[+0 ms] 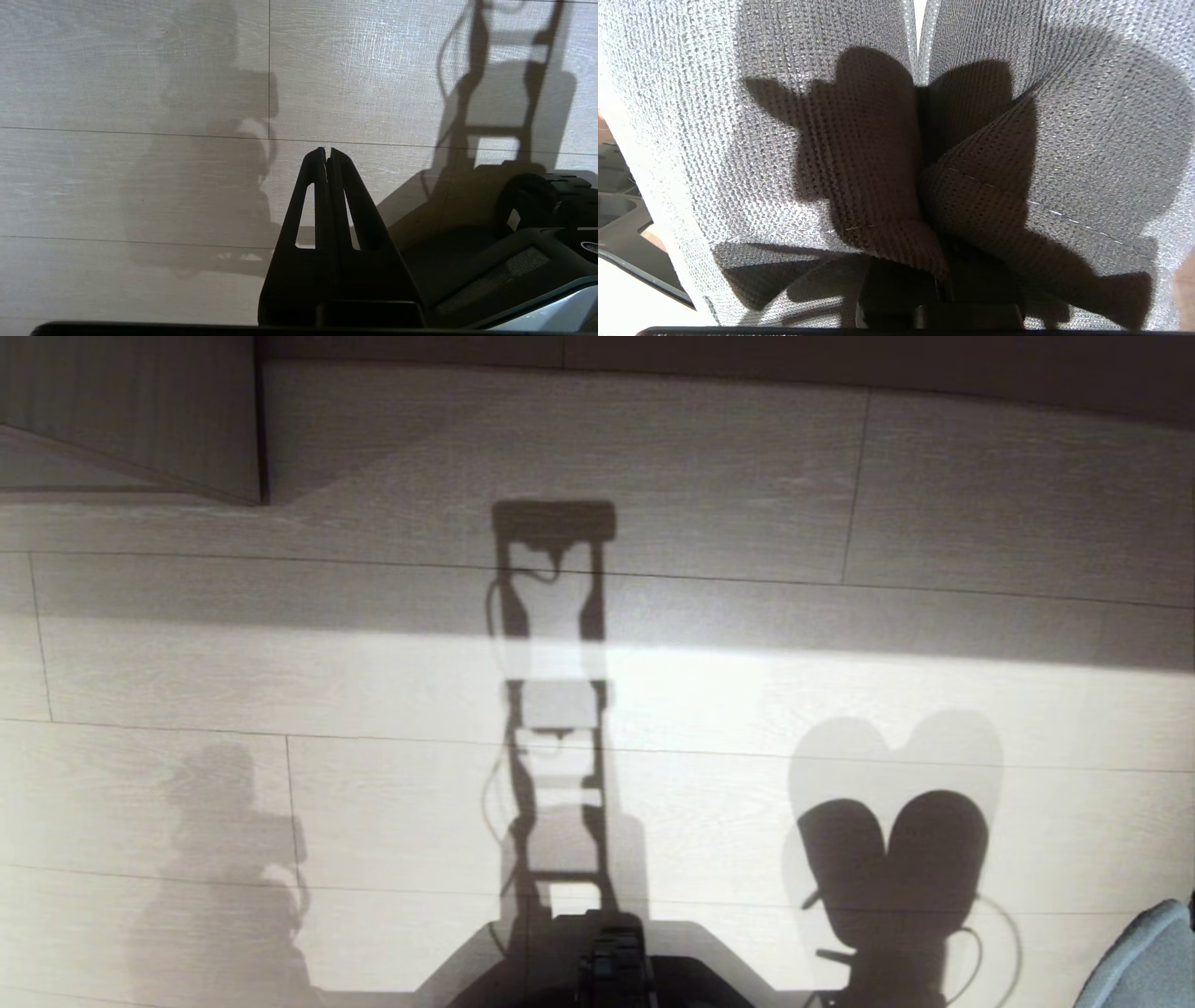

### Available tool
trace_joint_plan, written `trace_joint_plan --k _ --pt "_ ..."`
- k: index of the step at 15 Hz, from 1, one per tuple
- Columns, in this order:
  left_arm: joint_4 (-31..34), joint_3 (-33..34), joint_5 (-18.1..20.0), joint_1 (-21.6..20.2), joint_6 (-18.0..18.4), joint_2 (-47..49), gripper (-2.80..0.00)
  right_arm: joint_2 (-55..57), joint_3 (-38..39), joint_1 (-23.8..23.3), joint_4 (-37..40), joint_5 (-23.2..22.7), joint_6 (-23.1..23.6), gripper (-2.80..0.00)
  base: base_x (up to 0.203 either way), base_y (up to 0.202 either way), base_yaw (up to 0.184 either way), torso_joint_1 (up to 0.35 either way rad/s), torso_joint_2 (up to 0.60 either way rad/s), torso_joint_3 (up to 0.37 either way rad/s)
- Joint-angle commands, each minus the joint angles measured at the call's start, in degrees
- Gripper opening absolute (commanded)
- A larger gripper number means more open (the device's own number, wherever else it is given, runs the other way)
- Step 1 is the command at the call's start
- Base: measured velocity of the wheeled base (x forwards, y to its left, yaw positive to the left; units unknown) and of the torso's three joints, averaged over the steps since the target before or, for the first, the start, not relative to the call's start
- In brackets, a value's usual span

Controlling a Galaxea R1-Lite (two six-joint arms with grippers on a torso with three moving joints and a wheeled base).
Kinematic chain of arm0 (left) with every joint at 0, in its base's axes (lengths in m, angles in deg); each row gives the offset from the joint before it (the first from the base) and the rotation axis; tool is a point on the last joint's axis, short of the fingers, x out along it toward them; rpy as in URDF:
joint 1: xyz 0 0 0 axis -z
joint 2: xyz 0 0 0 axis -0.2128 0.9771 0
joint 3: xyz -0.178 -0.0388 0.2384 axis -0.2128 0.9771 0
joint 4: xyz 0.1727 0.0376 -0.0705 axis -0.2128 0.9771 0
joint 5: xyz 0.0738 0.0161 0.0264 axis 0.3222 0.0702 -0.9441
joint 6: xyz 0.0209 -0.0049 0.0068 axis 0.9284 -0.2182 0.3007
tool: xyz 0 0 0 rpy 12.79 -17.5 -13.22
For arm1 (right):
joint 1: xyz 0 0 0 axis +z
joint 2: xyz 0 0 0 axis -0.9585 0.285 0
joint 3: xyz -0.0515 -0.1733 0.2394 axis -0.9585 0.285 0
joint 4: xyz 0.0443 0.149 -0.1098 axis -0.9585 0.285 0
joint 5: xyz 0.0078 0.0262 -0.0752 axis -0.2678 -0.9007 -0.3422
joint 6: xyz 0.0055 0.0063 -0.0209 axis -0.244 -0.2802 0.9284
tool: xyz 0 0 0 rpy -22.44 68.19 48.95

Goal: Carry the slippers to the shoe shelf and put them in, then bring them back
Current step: Place the slippers into the shoe cabinet

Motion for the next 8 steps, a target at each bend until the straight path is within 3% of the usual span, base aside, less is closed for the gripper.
trace_joint_plan --k 1,8 --pt "-0.03 0.09 -0.02 -0.01 -0.05 -0.02 -2.8 0.04 0.0 0.0 0.04 0.11 -0.26 -2.8 0.0 0.0 0.0 0.007 0.0 0.115" --pt "-0.03 0.09 -0.02 -0.01 -0.05 -0.02 -2.8 0.04 0.0 0.01 -0.05 -0.15 -0.53 -2.8 0.0 0.0 0.0 0.002 0.0 0.195"
